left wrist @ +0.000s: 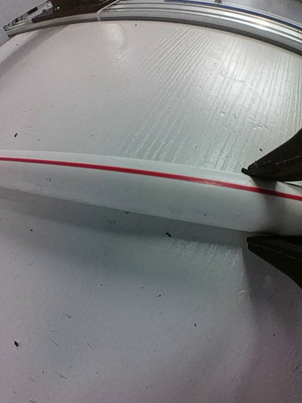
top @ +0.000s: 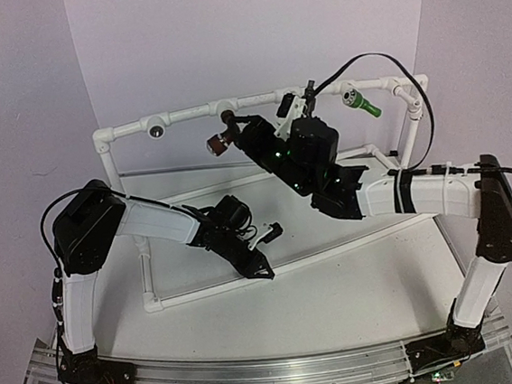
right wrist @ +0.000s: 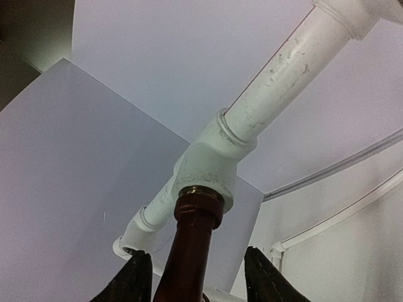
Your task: Install the water faucets
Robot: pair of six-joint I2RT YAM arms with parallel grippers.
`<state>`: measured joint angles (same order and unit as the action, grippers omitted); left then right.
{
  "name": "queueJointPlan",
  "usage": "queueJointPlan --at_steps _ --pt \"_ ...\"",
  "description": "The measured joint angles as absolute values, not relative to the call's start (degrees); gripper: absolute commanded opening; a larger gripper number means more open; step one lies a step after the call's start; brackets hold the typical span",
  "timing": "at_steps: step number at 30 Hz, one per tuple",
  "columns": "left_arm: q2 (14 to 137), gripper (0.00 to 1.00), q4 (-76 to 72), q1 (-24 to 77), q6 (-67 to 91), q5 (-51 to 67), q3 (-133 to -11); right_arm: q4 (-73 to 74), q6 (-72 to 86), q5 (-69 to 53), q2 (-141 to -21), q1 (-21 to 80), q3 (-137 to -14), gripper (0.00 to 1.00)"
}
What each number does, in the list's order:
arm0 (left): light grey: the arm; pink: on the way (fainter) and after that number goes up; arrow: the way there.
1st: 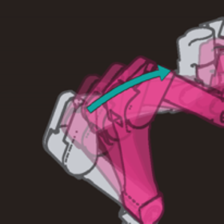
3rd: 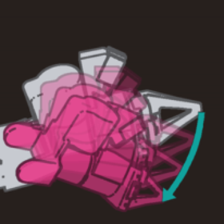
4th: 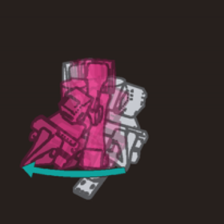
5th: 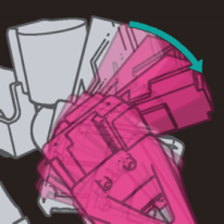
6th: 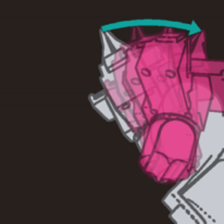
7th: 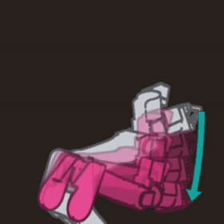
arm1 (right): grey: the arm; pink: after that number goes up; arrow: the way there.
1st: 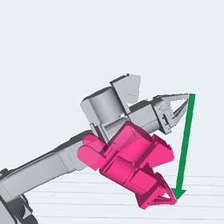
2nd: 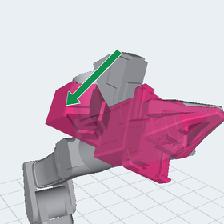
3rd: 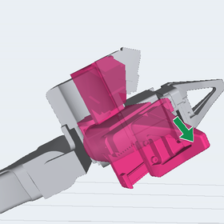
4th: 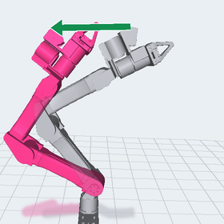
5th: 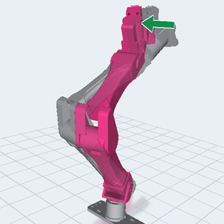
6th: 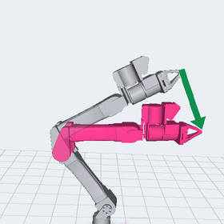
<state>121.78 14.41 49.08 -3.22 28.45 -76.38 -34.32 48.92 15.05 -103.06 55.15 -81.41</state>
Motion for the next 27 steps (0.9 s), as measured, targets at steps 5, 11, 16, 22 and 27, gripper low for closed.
queueJointPlan --at_steps 5,11,16,22,27 --pt "121.94 0.01 14.39 49.08 -3.20 28.49 -76.38 -25.63 39.61 12.33 -97.60 54.85 -79.37 0.69" --pt "121.89 0.01 14.37 49.08 -3.20 28.56 -76.38 -14.22 22.31 11.32 -91.24 55.33 -79.35 0.76" --pt "122.17 0.00 14.41 49.08 -3.20 28.65 -76.44 -7.51 1.80 14.34 -88.68 58.92 -82.79 0.91" --pt "122.17 0.00 14.41 49.08 -3.20 28.71 -76.44 -3.64 -36.88 24.15 -91.26 68.85 -89.47 0.98" --pt "122.28 0.00 14.45 49.08 -3.20 28.88 -76.53 -5.43 -69.71 35.63 -100.55 71.44 -92.14 0.98"
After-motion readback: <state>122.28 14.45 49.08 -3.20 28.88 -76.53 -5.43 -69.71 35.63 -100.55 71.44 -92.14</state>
